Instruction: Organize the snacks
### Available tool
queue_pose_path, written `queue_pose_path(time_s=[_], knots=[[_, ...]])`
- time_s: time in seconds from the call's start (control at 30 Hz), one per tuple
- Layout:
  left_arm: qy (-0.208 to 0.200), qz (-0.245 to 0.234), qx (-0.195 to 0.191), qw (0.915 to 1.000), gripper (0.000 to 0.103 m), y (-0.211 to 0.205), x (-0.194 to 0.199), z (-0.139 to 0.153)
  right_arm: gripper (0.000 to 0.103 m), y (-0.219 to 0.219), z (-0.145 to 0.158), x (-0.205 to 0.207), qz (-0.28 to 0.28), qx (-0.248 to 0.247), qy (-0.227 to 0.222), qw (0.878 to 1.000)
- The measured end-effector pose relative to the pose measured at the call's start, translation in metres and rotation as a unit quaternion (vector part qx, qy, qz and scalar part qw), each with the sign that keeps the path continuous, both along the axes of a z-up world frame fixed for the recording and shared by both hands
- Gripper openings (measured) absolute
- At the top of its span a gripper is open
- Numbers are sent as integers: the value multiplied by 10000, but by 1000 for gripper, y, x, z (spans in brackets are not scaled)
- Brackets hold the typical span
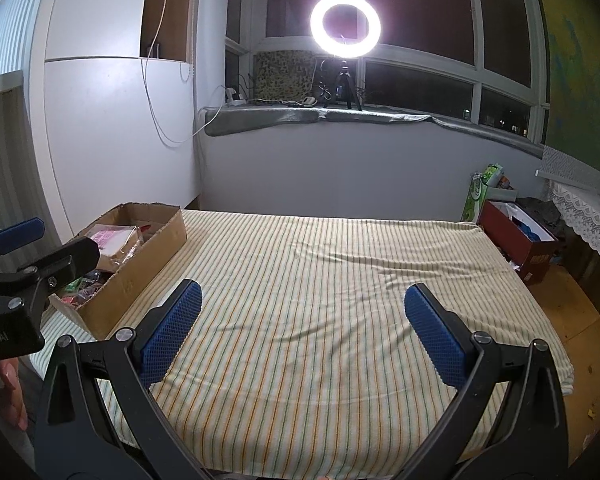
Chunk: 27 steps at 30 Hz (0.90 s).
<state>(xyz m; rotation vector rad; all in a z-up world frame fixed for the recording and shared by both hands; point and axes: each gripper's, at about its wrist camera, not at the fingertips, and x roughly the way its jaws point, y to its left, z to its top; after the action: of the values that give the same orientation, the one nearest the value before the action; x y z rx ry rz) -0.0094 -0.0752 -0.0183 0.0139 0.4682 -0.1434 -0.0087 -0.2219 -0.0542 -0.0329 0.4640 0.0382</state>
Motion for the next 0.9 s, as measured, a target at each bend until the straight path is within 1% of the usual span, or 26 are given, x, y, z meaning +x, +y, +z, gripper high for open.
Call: queue_pose_path(time_s=[0.9], knots=[[-18, -13, 44, 10000, 102, 1, 1, 1, 103, -6, 2, -3, -10, -33, -9, 10000]])
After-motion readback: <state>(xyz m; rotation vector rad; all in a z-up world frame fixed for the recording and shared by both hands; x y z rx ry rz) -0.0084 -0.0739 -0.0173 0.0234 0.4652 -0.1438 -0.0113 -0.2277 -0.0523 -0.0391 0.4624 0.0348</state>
